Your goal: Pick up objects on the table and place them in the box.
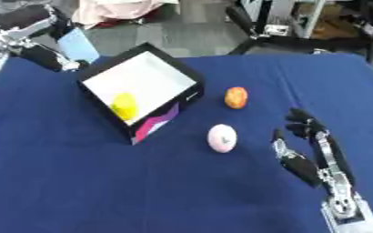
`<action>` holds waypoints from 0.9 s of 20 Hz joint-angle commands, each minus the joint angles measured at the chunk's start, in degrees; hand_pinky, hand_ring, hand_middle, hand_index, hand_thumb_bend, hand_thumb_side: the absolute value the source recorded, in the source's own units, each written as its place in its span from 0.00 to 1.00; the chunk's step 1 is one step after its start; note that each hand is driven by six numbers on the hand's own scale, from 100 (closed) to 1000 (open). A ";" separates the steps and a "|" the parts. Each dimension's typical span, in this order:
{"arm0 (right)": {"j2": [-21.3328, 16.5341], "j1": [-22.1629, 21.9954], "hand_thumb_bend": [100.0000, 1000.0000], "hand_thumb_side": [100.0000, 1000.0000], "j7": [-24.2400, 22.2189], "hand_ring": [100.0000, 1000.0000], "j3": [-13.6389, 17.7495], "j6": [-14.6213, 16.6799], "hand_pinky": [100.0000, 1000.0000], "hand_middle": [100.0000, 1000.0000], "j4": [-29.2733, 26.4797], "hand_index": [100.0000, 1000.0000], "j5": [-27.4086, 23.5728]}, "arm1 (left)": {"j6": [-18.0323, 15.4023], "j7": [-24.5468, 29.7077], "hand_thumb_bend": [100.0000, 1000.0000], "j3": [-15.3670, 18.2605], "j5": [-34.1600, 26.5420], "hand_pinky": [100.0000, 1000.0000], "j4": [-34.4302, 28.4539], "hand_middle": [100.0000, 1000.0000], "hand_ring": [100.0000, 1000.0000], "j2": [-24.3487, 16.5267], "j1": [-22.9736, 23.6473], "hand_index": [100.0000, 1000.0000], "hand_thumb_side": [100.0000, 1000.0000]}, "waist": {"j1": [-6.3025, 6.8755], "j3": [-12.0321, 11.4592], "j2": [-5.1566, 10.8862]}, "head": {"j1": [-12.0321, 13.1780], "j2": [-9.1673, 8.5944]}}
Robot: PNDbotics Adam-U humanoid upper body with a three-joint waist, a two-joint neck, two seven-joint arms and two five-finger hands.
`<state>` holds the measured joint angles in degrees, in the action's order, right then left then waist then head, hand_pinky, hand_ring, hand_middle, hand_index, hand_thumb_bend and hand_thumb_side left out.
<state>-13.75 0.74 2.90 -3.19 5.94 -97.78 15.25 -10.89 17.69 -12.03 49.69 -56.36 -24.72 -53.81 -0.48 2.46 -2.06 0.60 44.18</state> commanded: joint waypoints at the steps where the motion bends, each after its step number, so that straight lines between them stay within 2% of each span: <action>1: -0.25 0.69 0.06 0.30 -0.33 0.75 -0.10 0.08 0.80 0.75 -0.50 0.89 -0.44 | 0.29 -4.97 0.45 1.41 2.99 0.58 4.26 0.44 0.48 2.65 -1.66 0.62 0.38 | -0.64 0.26 1.31 | 0.49 -0.06; 5: -0.06 0.75 0.06 0.30 -0.49 0.75 -0.27 0.15 0.80 0.75 -0.43 0.89 -0.58 | 0.79 -10.06 0.48 2.23 4.95 0.64 8.85 0.48 0.53 6.03 -1.32 0.66 0.45 | -0.75 0.72 1.33 | 0.76 -0.06; 7: -0.01 0.78 0.06 0.30 -0.54 0.75 -0.32 0.16 0.80 0.75 -0.42 0.89 -0.62 | 0.90 -12.39 0.57 2.44 4.66 0.69 10.13 0.54 0.60 7.05 -1.05 0.71 0.57 | -0.77 0.90 1.33 | 0.86 -0.06; 8: 0.01 0.80 0.06 0.30 -0.56 0.75 -0.33 0.17 0.80 0.75 -0.41 0.89 -0.63 | 0.93 -13.36 0.66 2.37 4.37 0.72 10.51 0.61 0.66 7.38 -0.93 0.75 0.64 | -0.77 1.00 1.34 | 0.91 -0.06; 12: 0.08 0.82 0.05 0.30 -0.51 0.75 -0.28 0.16 0.80 0.75 -0.38 0.89 -0.65 | 1.06 -15.35 0.77 1.74 3.03 0.76 10.26 0.70 0.74 7.51 -0.62 0.79 0.72 | -0.75 1.22 1.35 | 0.94 -0.06; 15: 0.05 0.84 0.05 0.30 -0.38 0.75 -0.11 0.13 0.80 0.75 -0.36 0.89 -0.59 | 0.71 -15.10 0.79 1.53 -0.05 0.77 7.62 0.73 0.76 6.26 -0.13 0.80 0.77 | -0.72 1.14 1.36 | 0.69 -0.06; 18: -0.78 1.25 0.05 0.30 -0.19 0.75 0.18 0.03 0.80 0.75 -0.44 0.89 -0.33 | 0.21 -13.48 0.74 1.15 -6.77 0.74 1.16 0.70 0.73 2.81 0.70 0.79 0.75 | -0.63 0.74 1.40 | 0.39 -0.06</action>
<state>-13.42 1.25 2.56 -3.50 5.99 -97.63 14.85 -10.47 3.80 -10.90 45.14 -52.22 -19.17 -52.10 -0.49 3.22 -2.06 1.15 44.18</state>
